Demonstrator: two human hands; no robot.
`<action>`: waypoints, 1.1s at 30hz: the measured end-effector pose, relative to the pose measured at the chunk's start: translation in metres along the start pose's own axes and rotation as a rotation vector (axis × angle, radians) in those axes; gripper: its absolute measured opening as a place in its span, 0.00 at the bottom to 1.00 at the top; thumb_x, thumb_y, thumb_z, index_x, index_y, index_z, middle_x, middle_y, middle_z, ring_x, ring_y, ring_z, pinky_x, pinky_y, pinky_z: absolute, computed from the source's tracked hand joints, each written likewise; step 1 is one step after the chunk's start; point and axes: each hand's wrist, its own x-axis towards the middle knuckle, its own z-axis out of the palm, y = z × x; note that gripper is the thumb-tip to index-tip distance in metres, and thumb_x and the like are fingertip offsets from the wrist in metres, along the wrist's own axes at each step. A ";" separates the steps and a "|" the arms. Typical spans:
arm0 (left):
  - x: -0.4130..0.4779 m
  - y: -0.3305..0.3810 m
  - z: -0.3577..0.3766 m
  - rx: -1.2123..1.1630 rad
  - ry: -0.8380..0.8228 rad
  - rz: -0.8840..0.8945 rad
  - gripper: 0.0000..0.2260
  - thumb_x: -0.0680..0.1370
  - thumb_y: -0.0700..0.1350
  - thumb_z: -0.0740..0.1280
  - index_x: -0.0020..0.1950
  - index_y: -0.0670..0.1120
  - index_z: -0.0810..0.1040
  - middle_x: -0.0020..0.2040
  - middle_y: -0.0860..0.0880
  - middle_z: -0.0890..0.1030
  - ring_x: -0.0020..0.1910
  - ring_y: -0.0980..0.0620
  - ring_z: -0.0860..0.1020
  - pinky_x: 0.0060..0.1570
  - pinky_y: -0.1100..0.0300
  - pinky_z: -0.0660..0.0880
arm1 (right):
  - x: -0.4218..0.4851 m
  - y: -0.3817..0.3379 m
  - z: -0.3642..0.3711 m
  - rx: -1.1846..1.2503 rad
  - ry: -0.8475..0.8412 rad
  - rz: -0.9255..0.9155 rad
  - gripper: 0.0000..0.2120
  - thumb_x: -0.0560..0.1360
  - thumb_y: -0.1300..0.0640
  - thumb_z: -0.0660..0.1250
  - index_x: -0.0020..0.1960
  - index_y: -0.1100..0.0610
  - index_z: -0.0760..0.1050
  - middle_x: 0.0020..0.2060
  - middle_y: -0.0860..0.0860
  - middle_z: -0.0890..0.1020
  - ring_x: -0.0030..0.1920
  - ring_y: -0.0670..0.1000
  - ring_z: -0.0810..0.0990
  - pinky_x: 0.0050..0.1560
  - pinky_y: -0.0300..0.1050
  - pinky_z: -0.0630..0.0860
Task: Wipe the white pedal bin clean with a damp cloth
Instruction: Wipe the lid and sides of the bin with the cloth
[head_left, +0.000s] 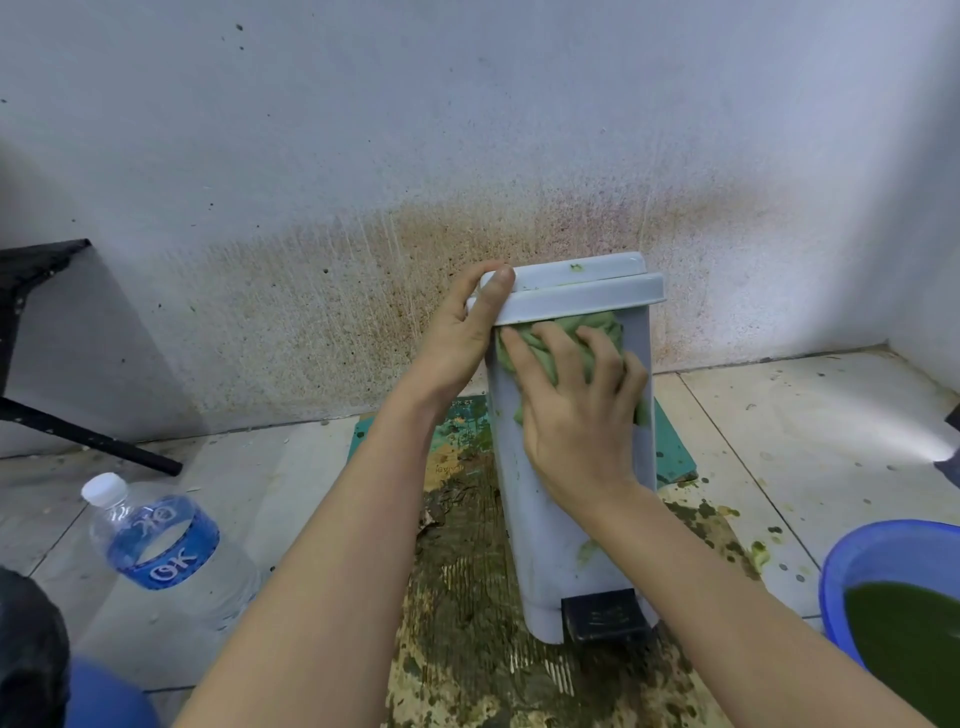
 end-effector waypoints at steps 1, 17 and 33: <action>0.001 -0.001 0.000 -0.002 -0.002 -0.005 0.10 0.82 0.59 0.60 0.60 0.60 0.76 0.61 0.50 0.78 0.55 0.54 0.78 0.46 0.62 0.74 | 0.002 -0.002 0.000 -0.020 -0.011 -0.034 0.22 0.73 0.62 0.65 0.67 0.51 0.77 0.60 0.54 0.81 0.60 0.59 0.66 0.55 0.59 0.68; 0.005 0.004 -0.006 0.059 -0.018 0.015 0.11 0.83 0.54 0.60 0.64 0.54 0.74 0.57 0.56 0.76 0.49 0.67 0.74 0.36 0.79 0.70 | -0.117 -0.012 -0.009 -0.107 -0.265 -0.305 0.25 0.69 0.58 0.66 0.66 0.52 0.77 0.65 0.51 0.68 0.59 0.58 0.66 0.54 0.60 0.65; 0.004 -0.016 0.017 -0.072 0.088 0.033 0.34 0.75 0.71 0.60 0.78 0.58 0.61 0.71 0.54 0.72 0.61 0.61 0.78 0.56 0.57 0.79 | -0.037 0.040 0.004 0.276 -0.152 0.143 0.30 0.76 0.66 0.65 0.74 0.48 0.67 0.73 0.52 0.69 0.75 0.60 0.59 0.69 0.64 0.63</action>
